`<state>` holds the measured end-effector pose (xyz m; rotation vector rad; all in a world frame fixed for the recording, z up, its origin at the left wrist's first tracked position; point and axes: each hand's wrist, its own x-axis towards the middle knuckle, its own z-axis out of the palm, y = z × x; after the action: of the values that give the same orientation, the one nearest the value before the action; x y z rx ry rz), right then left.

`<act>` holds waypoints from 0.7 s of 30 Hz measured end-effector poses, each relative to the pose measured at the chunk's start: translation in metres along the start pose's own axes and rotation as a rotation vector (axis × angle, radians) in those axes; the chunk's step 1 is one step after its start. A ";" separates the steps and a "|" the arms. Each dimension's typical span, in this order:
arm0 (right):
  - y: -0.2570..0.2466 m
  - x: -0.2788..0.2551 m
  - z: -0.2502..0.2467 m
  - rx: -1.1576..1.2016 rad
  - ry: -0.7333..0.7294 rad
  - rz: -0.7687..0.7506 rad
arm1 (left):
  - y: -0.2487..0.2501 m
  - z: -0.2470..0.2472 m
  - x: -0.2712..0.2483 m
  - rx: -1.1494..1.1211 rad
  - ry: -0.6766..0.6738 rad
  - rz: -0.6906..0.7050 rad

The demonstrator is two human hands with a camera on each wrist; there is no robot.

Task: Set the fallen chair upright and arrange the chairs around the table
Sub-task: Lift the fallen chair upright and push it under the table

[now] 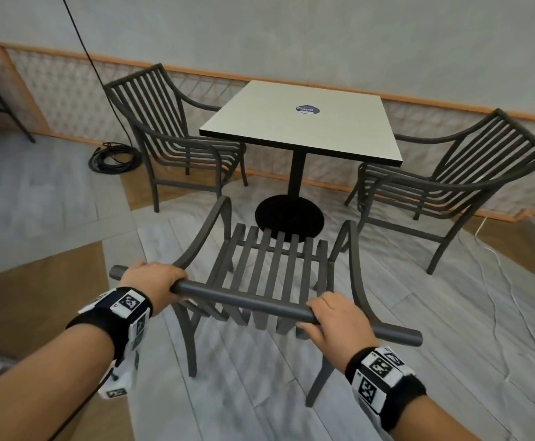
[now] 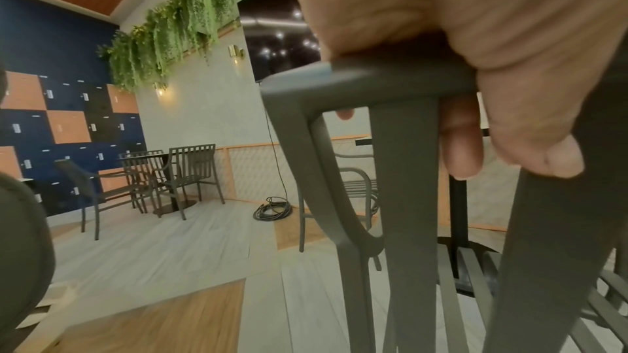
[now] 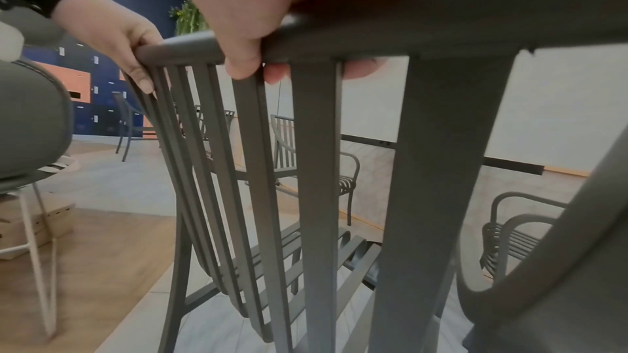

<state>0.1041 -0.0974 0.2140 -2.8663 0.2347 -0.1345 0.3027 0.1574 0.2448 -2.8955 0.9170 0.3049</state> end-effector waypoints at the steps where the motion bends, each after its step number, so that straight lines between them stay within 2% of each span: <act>1: -0.005 0.003 0.002 0.003 -0.010 -0.003 | -0.006 0.004 0.001 -0.004 -0.011 -0.014; 8: -0.020 0.013 0.008 0.022 -0.027 0.016 | -0.021 0.015 0.006 -0.031 -0.023 -0.040; 11: -0.017 0.013 0.003 0.052 -0.070 0.066 | -0.003 0.016 0.011 -0.041 -0.073 0.029; 14: -0.005 0.010 -0.005 -0.035 -0.160 0.117 | 0.017 0.017 0.017 -0.023 -0.147 0.102; 17: 0.007 0.012 -0.010 -0.093 -0.262 0.189 | 0.022 0.015 0.023 0.035 -0.177 0.117; 21: 0.013 0.019 -0.005 -0.137 -0.329 0.187 | 0.020 0.014 0.026 0.066 -0.190 0.135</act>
<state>0.1201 -0.1145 0.2166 -2.9221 0.4561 0.4002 0.3098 0.1287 0.2256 -2.6934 1.0679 0.5391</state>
